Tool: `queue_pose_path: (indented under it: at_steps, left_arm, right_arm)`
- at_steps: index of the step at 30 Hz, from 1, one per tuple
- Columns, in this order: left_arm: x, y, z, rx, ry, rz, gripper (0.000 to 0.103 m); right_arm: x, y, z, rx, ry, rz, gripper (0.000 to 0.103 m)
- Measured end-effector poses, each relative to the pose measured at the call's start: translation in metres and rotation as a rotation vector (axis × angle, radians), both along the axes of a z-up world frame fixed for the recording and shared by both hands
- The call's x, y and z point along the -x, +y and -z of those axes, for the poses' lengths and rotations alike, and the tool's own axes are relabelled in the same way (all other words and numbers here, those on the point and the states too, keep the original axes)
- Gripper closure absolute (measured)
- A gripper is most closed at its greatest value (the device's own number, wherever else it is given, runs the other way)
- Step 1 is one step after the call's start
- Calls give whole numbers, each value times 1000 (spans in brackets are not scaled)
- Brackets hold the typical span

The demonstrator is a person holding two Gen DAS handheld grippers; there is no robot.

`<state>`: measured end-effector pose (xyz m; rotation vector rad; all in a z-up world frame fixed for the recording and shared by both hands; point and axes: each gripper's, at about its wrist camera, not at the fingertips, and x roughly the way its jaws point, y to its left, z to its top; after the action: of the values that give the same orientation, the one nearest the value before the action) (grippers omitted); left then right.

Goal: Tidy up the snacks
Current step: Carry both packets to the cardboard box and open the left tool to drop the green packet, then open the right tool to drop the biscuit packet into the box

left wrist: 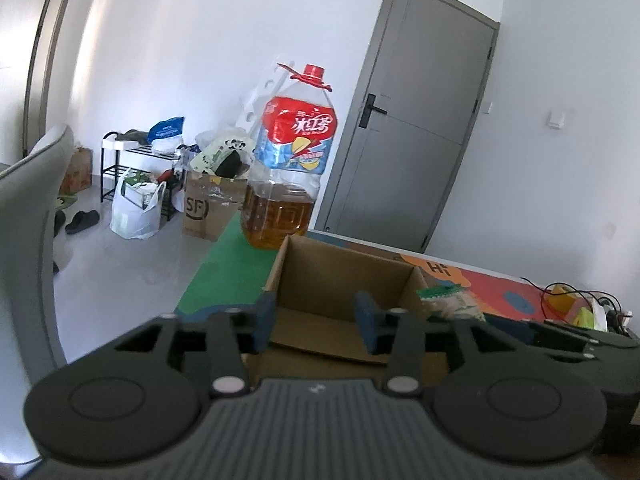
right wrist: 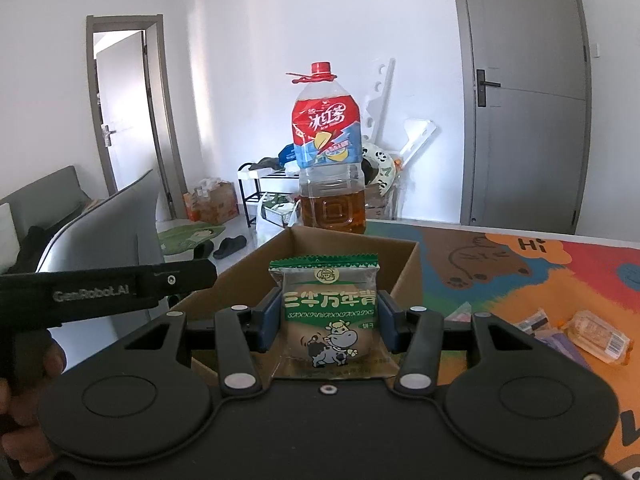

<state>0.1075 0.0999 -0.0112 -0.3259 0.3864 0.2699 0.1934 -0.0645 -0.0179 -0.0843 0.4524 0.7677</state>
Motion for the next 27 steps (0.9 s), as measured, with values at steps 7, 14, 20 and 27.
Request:
queue_pose_path:
  at_steps: [7, 14, 20, 27]
  left_arm:
    - [16, 3, -6, 1, -15, -39, 25]
    - [21, 6, -4, 20, 6, -54, 12]
    - [28, 8, -1, 43, 19, -82, 5]
    - [30, 3, -1, 57, 52, -82, 4]
  right_arm:
    - [-2, 13, 2, 13, 20, -19, 54]
    - [7, 7, -1, 10, -9, 9, 24]
    - [13, -12, -5, 0, 18, 30, 19]
    - [23, -30, -7, 13, 25, 60, 10]
